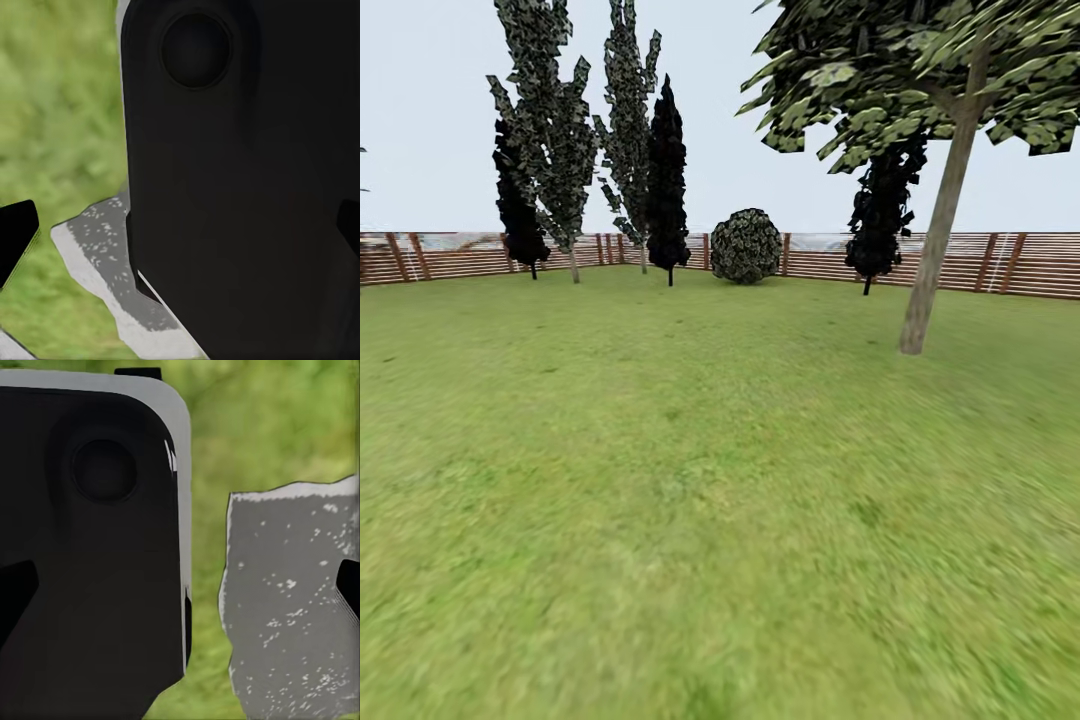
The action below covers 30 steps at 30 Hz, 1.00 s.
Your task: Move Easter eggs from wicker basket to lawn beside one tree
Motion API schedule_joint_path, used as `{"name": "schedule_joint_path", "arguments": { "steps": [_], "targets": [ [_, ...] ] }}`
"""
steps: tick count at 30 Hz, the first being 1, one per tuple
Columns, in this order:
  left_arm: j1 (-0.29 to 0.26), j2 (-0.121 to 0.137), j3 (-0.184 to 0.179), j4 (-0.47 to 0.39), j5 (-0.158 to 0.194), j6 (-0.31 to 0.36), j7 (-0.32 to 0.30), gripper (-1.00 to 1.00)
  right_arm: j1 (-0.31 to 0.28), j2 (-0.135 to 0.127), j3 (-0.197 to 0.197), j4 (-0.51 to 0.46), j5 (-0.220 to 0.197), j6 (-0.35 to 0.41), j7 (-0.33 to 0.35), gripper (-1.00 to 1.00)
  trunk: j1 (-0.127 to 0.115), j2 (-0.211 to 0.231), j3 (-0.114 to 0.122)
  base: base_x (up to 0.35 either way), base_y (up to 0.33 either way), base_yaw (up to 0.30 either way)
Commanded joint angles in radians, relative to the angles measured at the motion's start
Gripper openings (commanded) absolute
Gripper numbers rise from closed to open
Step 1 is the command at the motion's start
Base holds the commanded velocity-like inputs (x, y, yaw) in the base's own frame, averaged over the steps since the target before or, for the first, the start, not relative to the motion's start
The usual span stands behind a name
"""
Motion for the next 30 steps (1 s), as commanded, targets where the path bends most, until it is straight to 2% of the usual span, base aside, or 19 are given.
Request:
{"name": "schedule_joint_path", "arguments": {
  "steps": [1,21,30],
  "targets": [
    [0.000,0.000,0.000,-0.001,0.000,0.000,-0.003,1.00,-0.001,0.000,0.001,0.001,-0.002,0.001,0.001,1.00,0.001,0.000,-0.001,0.340,0.000,0.000],
    [0.000,0.000,0.001,-0.001,0.000,0.000,-0.003,1.00,-0.001,0.000,0.001,0.001,-0.003,0.001,0.001,1.00,0.001,0.000,-0.001,0.340,0.000,0.002],
    [0.000,0.000,0.000,-0.001,0.000,0.000,-0.003,1.00,-0.001,0.000,0.001,0.001,-0.002,0.001,0.000,1.00,0.001,0.000,-0.001,0.340,0.000,0.206]
  ]
}}
